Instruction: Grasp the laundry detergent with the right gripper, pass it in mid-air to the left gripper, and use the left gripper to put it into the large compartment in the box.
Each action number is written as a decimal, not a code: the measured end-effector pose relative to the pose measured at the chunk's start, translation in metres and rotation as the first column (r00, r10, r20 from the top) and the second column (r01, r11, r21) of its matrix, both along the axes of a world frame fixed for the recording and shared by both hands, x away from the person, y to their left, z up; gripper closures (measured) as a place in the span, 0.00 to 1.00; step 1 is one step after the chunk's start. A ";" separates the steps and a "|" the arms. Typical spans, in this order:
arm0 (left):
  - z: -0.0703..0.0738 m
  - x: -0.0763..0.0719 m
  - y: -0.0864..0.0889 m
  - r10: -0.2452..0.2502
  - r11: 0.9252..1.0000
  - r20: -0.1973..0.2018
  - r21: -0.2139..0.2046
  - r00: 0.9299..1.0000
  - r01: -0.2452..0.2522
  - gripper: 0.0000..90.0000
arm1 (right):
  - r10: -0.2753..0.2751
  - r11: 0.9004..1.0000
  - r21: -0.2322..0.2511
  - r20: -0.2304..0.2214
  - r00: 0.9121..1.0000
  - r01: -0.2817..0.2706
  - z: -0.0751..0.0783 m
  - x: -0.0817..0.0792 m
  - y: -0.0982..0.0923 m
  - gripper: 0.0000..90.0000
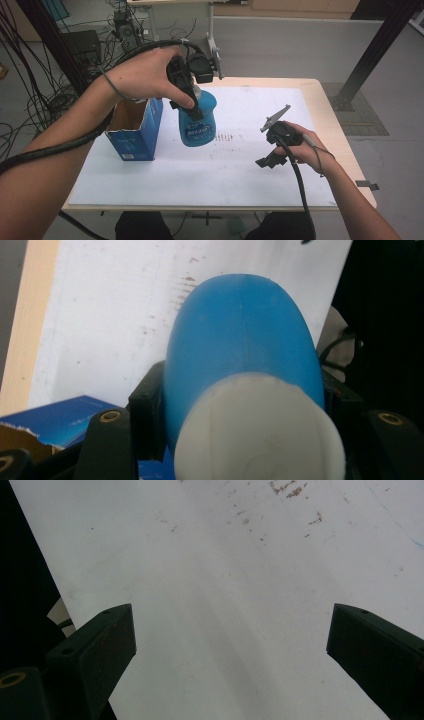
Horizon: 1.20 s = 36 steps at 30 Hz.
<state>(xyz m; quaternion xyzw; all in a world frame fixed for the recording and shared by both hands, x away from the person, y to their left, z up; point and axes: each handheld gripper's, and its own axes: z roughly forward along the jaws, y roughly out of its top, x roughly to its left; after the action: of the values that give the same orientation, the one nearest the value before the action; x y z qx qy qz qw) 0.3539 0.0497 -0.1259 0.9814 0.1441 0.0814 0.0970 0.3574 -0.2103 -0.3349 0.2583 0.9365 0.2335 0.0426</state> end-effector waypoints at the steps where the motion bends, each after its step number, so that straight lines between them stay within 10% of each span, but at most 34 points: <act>1: 0.001 0.002 0.000 0.031 0.999 0.006 -0.010 1.000 -0.031 0.42 | -0.003 1.000 -0.002 -0.002 1.000 0.003 0.000 0.000 0.000 0.06; 11: 0.013 0.015 0.010 0.210 0.978 0.034 -0.018 0.977 -0.210 0.42 | 0.001 1.000 0.006 -0.015 1.000 -0.001 -0.004 0.001 0.001 0.06; 22: 0.038 0.027 0.034 0.361 0.931 0.026 -0.061 0.932 -0.359 0.42 | 0.004 1.000 0.002 -0.023 1.000 -0.004 -0.009 0.002 0.005 0.06; 36: 0.078 0.037 0.074 0.537 0.841 0.055 -0.117 0.842 -0.529 0.42 | 0.013 1.000 0.015 -0.032 0.999 -0.013 -0.010 0.003 0.013 0.06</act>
<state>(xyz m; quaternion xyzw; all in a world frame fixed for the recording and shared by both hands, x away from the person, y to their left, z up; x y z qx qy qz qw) 0.3904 0.1241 -0.0482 0.8924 0.4107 0.1402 0.1240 0.3609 -0.1978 -0.3453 0.2562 0.9369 0.2366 0.0239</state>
